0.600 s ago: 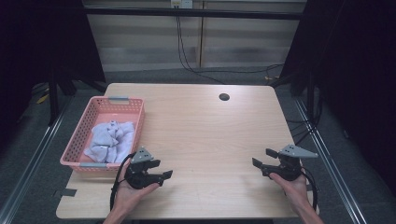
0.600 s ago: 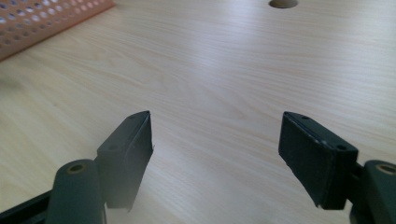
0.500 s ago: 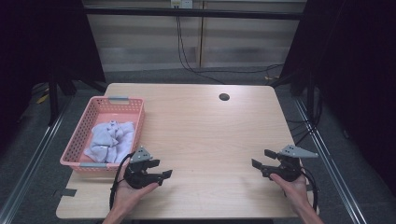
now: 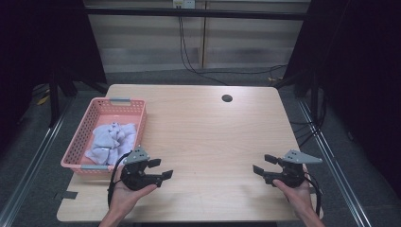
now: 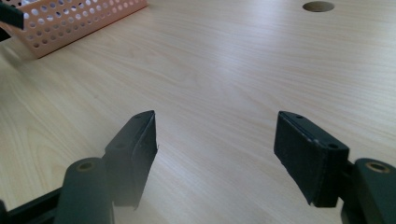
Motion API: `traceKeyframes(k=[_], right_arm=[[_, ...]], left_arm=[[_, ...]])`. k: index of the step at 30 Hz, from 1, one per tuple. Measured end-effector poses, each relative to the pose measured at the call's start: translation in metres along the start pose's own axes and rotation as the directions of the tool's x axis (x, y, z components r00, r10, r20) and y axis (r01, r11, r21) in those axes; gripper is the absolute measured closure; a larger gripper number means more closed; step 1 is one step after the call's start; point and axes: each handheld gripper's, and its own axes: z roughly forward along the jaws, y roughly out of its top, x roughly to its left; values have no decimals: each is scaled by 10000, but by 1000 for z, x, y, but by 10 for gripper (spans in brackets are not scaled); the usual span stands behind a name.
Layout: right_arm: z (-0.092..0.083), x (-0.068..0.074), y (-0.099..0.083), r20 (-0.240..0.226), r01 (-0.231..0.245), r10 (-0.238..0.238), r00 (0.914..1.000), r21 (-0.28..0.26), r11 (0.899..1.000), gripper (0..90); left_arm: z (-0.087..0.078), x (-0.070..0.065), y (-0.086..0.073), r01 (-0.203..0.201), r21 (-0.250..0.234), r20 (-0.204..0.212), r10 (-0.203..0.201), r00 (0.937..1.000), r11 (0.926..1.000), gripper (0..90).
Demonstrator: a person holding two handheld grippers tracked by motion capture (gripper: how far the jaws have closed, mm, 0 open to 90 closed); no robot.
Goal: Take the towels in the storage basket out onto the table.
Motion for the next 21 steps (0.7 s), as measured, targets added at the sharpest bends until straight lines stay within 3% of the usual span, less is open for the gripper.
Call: traceKeyframes(k=[3, 11, 15, 16, 21], right_arm=[[3, 2, 0, -176, 103, -101, 9998, 138, 9999, 276], [5, 1, 1, -108, 92, -89, 9999, 311, 9995, 237], [6, 1, 0, -103, 117, -113, 9999, 423, 9990, 222], [6, 1, 0, -104, 150, -146, 9998, 425, 9990, 222], [9, 3, 1, -72, 151, -148, 9999, 541, 9984, 200]], left_arm=[[-6, 4, 1, 54, -40, -147, -55, 9999, 10000, 316], [-32, 28, 4, 360, -159, -786, -371, 9962, 9992, 272], [-43, 37, 8, 559, -303, -1038, -588, 9929, 9980, 259], [-48, 40, 9, 427, -225, -1177, -451, 9920, 9988, 259], [-68, 55, 17, 524, -344, -1661, -574, 9844, 9980, 237]])
